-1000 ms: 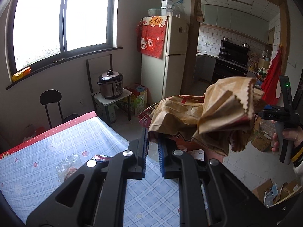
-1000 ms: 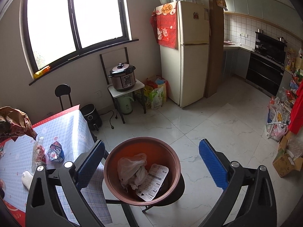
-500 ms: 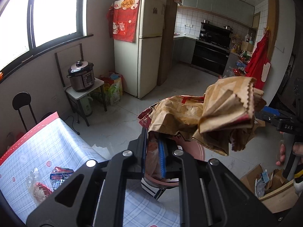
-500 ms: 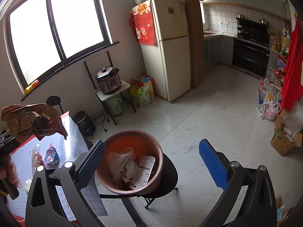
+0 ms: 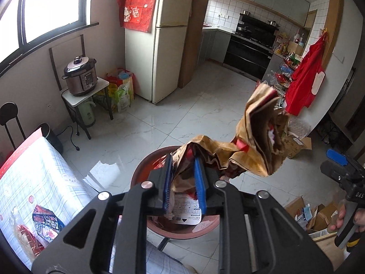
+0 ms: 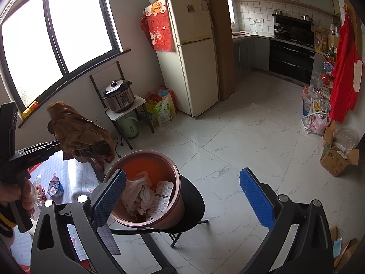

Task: Collect trash
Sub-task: 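Open the right tool over the bin while the left tool drops the brown bag in, then move both tools back to the table over the white sponge and clear container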

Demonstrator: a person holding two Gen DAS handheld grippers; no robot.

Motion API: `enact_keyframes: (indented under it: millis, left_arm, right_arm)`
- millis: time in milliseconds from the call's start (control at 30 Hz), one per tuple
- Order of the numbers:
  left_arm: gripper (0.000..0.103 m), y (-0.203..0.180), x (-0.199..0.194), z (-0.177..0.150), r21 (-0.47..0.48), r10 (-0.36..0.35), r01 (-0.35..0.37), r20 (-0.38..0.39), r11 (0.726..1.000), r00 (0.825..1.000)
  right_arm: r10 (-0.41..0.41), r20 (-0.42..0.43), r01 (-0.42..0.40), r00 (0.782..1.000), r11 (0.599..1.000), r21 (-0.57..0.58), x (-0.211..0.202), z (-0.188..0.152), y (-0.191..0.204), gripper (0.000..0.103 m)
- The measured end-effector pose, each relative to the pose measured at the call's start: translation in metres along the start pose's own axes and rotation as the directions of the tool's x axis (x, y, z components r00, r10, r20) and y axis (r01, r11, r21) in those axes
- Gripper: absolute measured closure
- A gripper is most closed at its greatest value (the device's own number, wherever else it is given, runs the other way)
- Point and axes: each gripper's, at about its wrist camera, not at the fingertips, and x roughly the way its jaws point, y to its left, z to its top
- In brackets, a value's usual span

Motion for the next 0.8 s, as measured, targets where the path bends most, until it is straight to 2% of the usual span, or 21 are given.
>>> enact_keyframes:
  millis: [33, 100, 133, 200, 300, 367, 467, 633, 800]
  left_arm:
    - [0.076, -0.001, 0.002, 0.003, 0.000, -0.003, 0.003, 0.006, 1.000, 1.000]
    - [0.063, -0.005, 0.001, 0.009, 0.001, -0.015, 0.015, 0.034, 1.000, 0.999]
    - [0.048, -0.005, -0.001, 0.011, -0.001, -0.018, 0.018, 0.054, 1.000, 0.998]
    - [0.044, -0.007, -0.010, 0.011, 0.001, -0.035, 0.036, 0.086, 0.999, 0.996]
    - [0.039, -0.007, -0.020, 0.009, 0.011, -0.014, 0.013, 0.099, 1.000, 0.995]
    - [0.008, -0.002, -0.029, 0.003, -0.011, 0.006, -0.005, 0.101, 1.000, 0.995]
    - [0.007, 0.011, -0.048, -0.006, -0.053, 0.027, -0.021, 0.122, 0.998, 0.992]
    - [0.006, 0.040, -0.082, -0.022, -0.113, 0.110, -0.093, 0.152, 0.989, 0.982]
    - [0.006, 0.077, -0.122, -0.043, -0.208, 0.202, -0.162, 0.187, 0.965, 0.961]
  right_arm:
    - [0.000, -0.002, 0.000, 1.000, 1.000, 0.000, 0.000, -0.001, 0.000, 0.005]
    - [0.001, -0.004, -0.001, 1.000, 1.000, -0.001, -0.001, -0.001, 0.001, 0.005]
    - [0.002, -0.005, -0.002, 1.000, 1.000, -0.001, -0.001, -0.002, 0.002, 0.005]
    - [0.005, -0.005, -0.005, 1.000, 1.000, -0.002, -0.002, -0.003, 0.003, 0.005]
    - [0.012, -0.007, -0.012, 1.000, 1.000, -0.003, -0.002, -0.003, 0.005, 0.005]
    - [0.020, -0.010, -0.020, 1.000, 1.000, -0.002, -0.001, -0.003, 0.008, 0.005]
    - [0.041, -0.014, -0.041, 0.999, 0.999, -0.007, 0.002, -0.001, 0.015, 0.005]
    - [0.092, -0.022, -0.092, 0.996, 0.995, -0.028, 0.010, 0.001, 0.035, 0.005]
    - [0.149, -0.044, -0.151, 0.988, 0.987, -0.058, 0.021, 0.002, 0.066, 0.005]
